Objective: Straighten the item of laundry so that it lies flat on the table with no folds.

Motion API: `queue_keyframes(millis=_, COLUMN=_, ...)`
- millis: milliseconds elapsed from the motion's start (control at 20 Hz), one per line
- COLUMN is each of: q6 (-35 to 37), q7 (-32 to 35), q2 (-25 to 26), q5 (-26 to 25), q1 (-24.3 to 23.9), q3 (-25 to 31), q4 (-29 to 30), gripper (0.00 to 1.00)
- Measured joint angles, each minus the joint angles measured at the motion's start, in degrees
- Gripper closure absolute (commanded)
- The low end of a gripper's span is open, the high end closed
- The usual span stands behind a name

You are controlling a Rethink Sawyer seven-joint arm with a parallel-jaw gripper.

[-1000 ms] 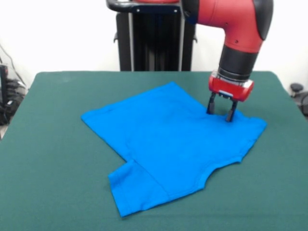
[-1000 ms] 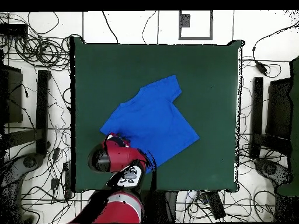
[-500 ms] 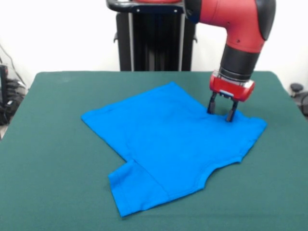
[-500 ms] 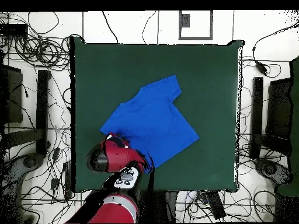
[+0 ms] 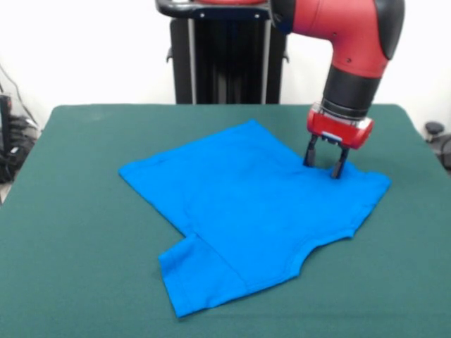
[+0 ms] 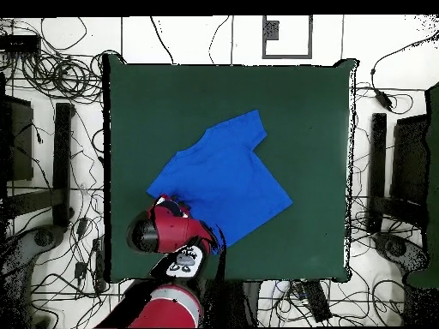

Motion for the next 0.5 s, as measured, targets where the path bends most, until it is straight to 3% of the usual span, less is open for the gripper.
queue_keyframes(millis=500, q6=0.0, q7=0.0, q2=0.2, q5=1.2, q1=0.8, q3=-0.6, q4=0.0, gripper=0.0)
